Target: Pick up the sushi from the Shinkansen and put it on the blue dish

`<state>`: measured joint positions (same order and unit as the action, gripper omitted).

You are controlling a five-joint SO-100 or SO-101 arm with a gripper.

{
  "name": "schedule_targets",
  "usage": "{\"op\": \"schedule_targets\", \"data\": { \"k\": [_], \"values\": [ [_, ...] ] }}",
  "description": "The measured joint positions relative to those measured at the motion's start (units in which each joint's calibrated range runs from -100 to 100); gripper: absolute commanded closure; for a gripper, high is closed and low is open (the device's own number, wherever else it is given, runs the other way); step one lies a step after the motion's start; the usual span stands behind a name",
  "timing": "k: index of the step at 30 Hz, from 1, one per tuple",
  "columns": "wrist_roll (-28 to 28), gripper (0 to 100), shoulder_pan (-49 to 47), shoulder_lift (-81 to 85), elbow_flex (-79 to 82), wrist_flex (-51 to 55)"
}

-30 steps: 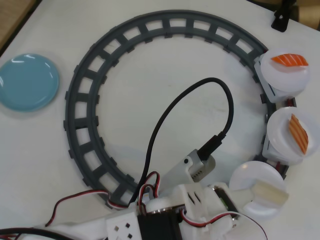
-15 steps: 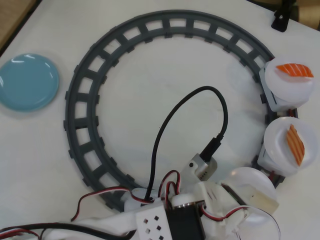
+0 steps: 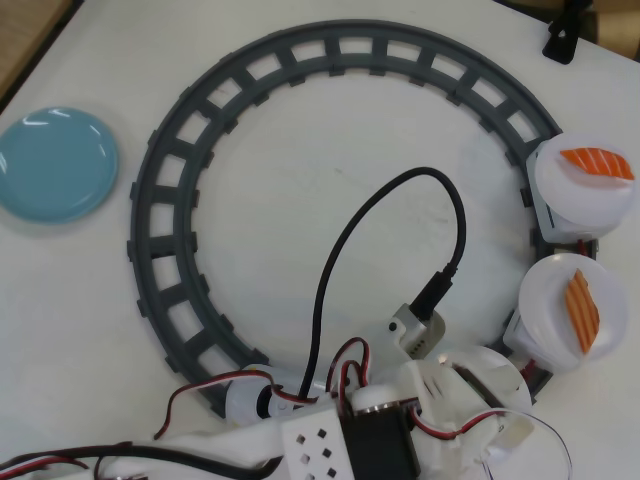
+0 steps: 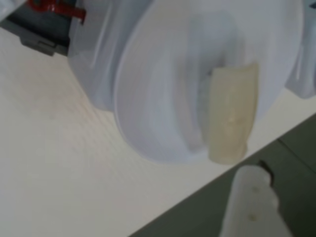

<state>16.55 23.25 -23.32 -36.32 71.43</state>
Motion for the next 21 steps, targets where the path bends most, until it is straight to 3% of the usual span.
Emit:
{"op": "schedule_targets", "data": {
  "k": [21],
  "values": [
    [-3.57, 77, 1.39, -5.82, 4.67, 0.0]
  ]
}}
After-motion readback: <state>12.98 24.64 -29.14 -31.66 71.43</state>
